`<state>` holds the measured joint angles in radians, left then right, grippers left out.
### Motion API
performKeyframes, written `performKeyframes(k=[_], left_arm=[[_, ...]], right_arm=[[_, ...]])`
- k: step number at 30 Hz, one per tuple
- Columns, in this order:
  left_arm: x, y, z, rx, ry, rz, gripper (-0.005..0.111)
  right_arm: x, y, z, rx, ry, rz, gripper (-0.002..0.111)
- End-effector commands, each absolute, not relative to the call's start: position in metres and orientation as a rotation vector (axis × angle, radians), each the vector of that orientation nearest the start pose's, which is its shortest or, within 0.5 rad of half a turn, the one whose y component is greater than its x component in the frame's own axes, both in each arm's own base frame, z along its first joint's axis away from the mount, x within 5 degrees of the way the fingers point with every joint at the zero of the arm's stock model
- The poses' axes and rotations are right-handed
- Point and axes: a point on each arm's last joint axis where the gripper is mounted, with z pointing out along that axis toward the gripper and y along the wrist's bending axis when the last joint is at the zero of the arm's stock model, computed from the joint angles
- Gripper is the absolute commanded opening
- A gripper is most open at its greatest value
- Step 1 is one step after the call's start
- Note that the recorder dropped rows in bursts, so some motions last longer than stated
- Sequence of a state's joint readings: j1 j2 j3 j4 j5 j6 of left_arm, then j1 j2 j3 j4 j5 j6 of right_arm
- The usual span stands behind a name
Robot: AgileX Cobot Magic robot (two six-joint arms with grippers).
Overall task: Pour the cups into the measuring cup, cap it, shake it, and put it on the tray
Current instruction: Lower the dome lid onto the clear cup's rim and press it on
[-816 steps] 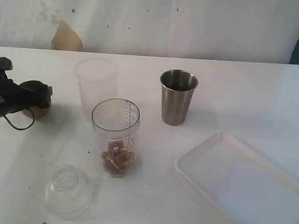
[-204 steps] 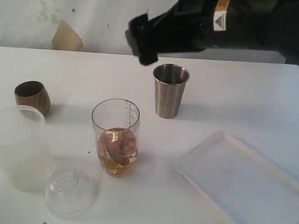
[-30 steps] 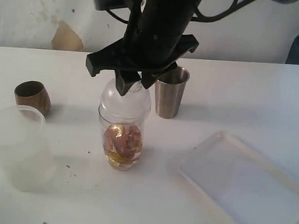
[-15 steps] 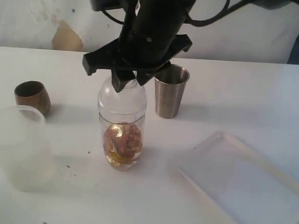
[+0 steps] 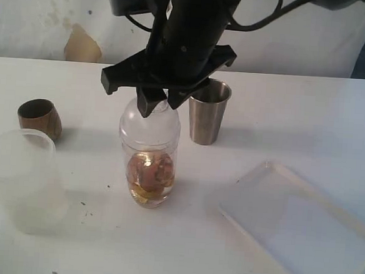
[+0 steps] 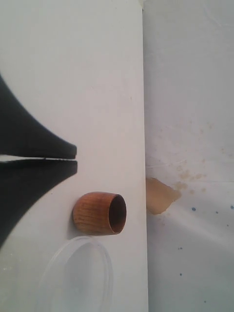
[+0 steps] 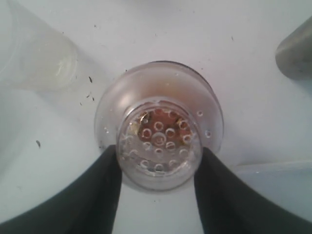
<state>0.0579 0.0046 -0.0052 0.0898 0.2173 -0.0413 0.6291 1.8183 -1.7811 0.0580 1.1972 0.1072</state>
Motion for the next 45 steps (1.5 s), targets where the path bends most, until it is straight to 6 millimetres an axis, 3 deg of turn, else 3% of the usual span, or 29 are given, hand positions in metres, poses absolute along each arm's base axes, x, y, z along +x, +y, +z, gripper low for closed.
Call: performKeyframes(k=[1,10,22,30,42,45], left_arm=[[0.056,0.005,0.195,-0.031,1.686,0.085,0.001],[0.056,0.005,0.195,-0.031,1.686,0.085,0.001],[0.056,0.005,0.195,-0.031,1.686,0.085,0.001],[0.056,0.005,0.195,-0.031,1.686,0.085,0.001],[0.056,0.005,0.195,-0.031,1.686,0.085,0.001],[0.056,0.005,0.195,-0.031,1.686,0.085,0.001]], right_arm=[[0.316,0.233,0.345,-0.690,2.632,0.303,0.000],[0.323,0.238,0.329,-0.715,2.662,0.279,0.000],[0.324,0.238,0.328,-0.718,2.666,0.269,0.000],[0.329,0.241,0.305,-0.741,2.757,0.231,0.000],[0.334,0.245,0.290,-0.799,2.775,0.203,0.000],[0.334,0.245,0.290,-0.799,2.775,0.203,0.009]])
